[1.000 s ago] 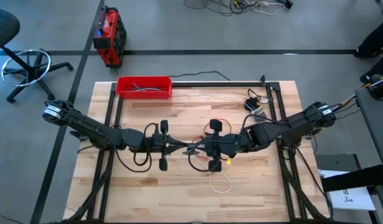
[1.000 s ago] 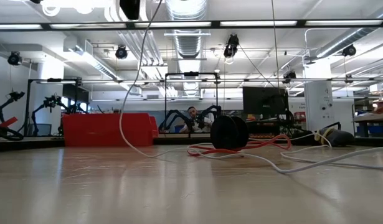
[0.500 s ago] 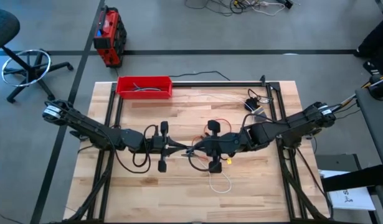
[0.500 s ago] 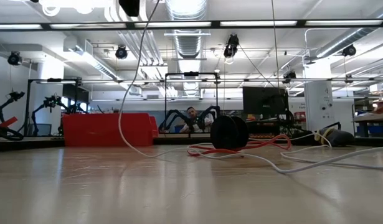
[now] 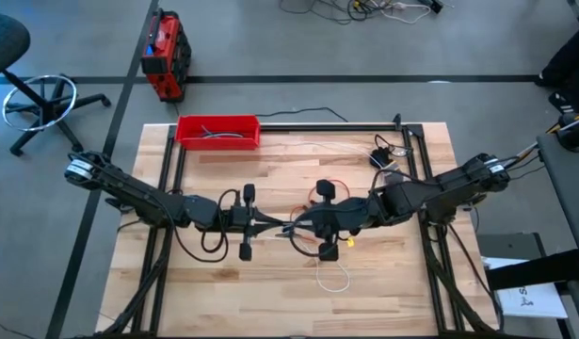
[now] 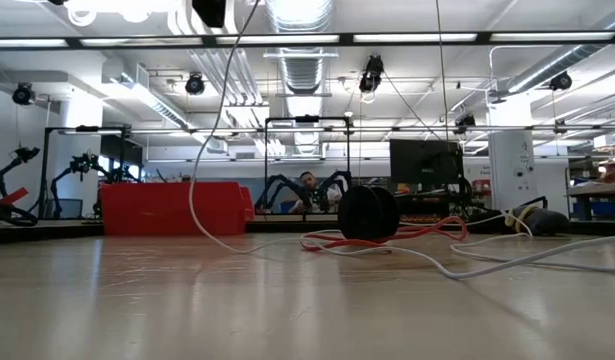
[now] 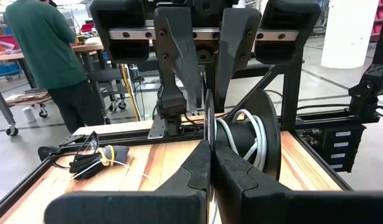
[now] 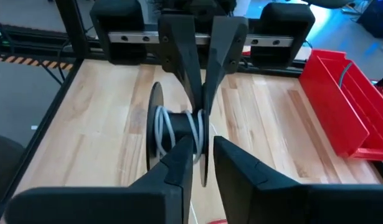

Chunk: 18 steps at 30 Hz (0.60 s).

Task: Coil cords
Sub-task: Coil the white wire onto the black spool

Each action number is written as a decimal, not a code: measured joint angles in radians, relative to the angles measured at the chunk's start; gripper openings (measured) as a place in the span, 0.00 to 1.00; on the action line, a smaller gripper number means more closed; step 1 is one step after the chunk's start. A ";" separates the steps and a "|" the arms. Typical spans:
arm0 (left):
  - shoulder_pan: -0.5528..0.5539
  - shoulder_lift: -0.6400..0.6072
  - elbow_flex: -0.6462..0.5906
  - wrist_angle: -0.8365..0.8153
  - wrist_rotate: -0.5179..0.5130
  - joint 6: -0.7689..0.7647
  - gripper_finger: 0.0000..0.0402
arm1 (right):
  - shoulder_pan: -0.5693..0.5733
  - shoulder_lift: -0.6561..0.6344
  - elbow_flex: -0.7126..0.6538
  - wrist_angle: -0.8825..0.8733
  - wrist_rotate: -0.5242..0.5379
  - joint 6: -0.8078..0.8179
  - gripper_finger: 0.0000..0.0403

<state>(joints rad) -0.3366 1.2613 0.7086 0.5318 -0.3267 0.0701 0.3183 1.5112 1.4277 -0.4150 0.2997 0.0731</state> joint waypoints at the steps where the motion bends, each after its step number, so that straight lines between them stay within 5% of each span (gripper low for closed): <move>1: 0.000 0.000 0.000 0.002 0.000 0.000 0.00 | 0.000 0.000 0.000 -0.003 0.000 -0.004 0.15; 18: -0.003 0.000 0.000 0.017 0.023 -0.007 0.00 | -0.004 0.043 -0.002 0.000 0.007 -0.020 0.05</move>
<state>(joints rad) -0.3401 1.2613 0.7082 0.5491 -0.3042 0.0628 0.3141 1.5543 1.4260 -0.4153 0.3065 0.0526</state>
